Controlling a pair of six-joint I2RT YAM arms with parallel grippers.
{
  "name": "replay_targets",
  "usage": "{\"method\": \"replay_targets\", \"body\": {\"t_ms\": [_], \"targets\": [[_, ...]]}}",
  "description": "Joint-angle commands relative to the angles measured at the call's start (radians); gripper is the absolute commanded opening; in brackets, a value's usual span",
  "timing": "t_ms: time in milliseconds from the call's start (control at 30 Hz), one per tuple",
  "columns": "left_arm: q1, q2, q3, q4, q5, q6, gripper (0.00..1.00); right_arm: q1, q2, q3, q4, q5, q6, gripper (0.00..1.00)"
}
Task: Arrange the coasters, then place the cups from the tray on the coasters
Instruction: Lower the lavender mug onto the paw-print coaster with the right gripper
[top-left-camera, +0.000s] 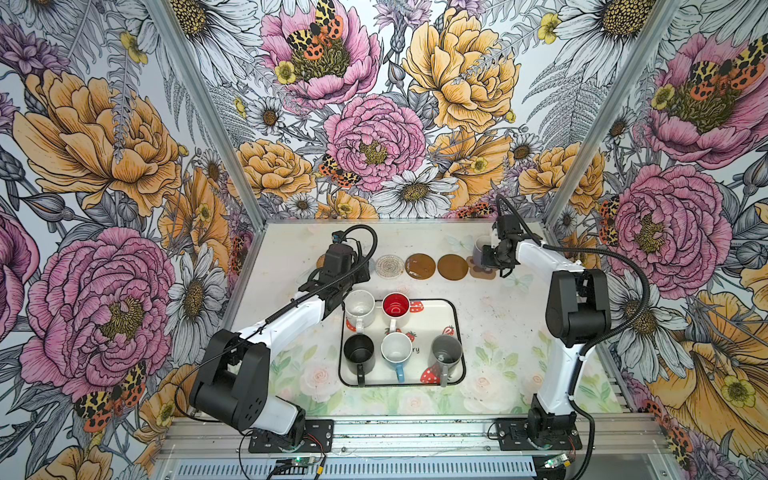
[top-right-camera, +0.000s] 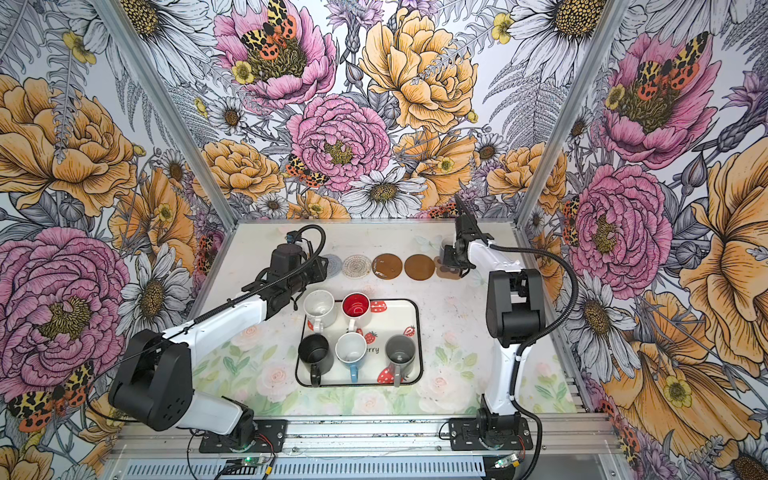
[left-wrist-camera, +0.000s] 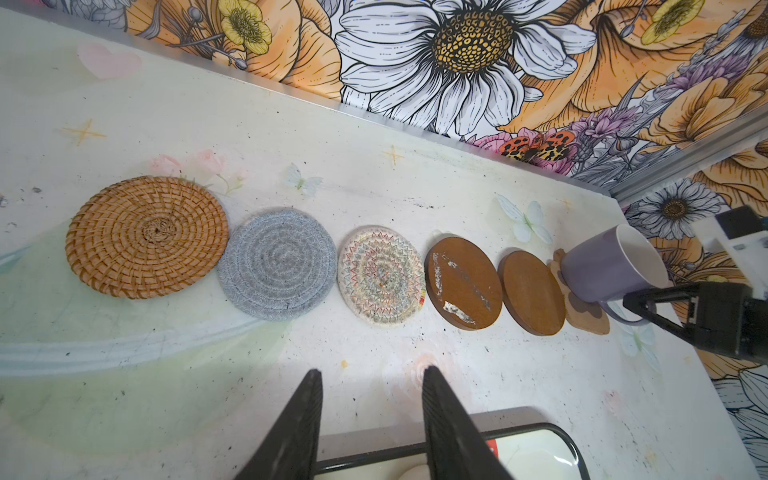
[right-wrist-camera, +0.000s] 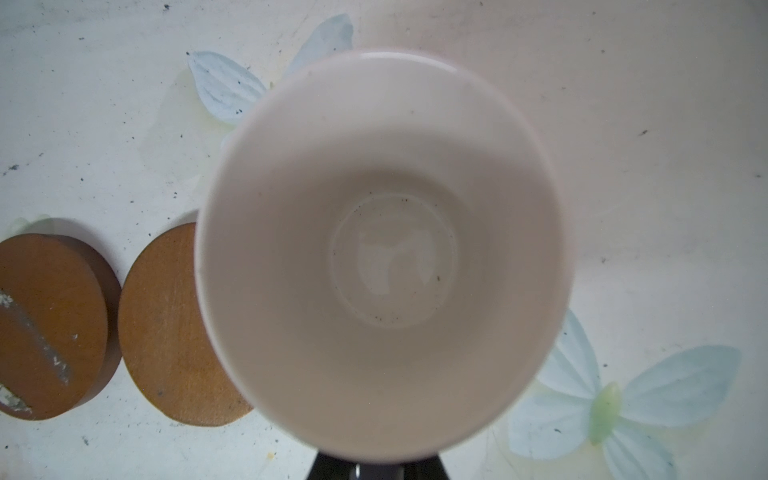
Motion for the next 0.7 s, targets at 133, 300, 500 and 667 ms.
{"method": "replay_targets", "body": {"t_ms": [133,300,500,667], "targets": [[0.004,-0.001,0.016,0.029,0.026,-0.019,0.42,0.005,-0.052,-0.006,0.041,0.026,0.004,0.0],[0.005,-0.005,0.015,0.028,0.026,-0.017,0.42,0.006,-0.053,-0.013,0.041,0.024,0.009,0.0],[0.003,-0.004,0.014,0.028,0.03,-0.017,0.42,0.008,-0.057,-0.021,0.04,0.024,0.013,0.16],[0.003,-0.01,0.013,0.028,0.029,-0.018,0.42,0.008,-0.067,-0.028,0.042,0.026,0.016,0.29]]}}
